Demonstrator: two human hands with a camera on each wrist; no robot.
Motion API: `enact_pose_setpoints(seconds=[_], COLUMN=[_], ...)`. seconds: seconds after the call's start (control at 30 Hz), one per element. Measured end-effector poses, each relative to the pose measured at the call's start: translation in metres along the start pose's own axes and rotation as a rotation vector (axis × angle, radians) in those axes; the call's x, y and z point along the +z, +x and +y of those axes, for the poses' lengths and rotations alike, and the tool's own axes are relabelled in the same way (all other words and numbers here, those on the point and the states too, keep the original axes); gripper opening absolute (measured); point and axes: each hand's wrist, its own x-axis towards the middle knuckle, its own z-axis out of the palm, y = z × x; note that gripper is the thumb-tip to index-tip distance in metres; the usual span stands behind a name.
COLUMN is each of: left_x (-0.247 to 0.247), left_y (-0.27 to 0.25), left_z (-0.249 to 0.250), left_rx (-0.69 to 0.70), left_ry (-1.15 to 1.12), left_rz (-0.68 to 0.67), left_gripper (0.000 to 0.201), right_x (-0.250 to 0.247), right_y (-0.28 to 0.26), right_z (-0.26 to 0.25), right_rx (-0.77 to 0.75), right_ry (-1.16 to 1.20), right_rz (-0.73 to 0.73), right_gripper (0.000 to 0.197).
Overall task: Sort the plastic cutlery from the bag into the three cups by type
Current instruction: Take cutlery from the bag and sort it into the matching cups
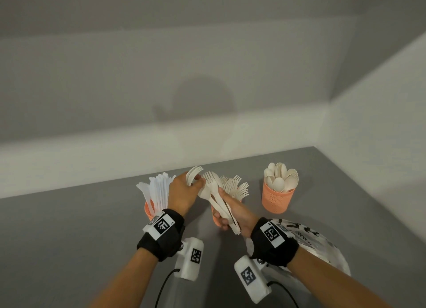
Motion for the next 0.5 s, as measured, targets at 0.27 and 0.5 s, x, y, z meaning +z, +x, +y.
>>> enact_pose_setpoints(seconds=[0.27, 0.5], left_x=[-0.0023, -0.0057], left_y=[0.0008, -0.0003], left_z=[-0.0034, -0.0007], left_rx=[0.024, 0.054], left_ry=[0.065, 0.062], left_rz=[-0.003, -0.03], left_gripper=[0.005, 0.019], right_x=[-0.004, -0.0035], right_y=[0.0005, 0.0058], right_z=[-0.0001, 0.0068], right_rx=[0.0, -0.134], right_ry=[-0.005, -0.2], right_rz=[-0.009, 0.085], right_gripper=[0.041, 0.032])
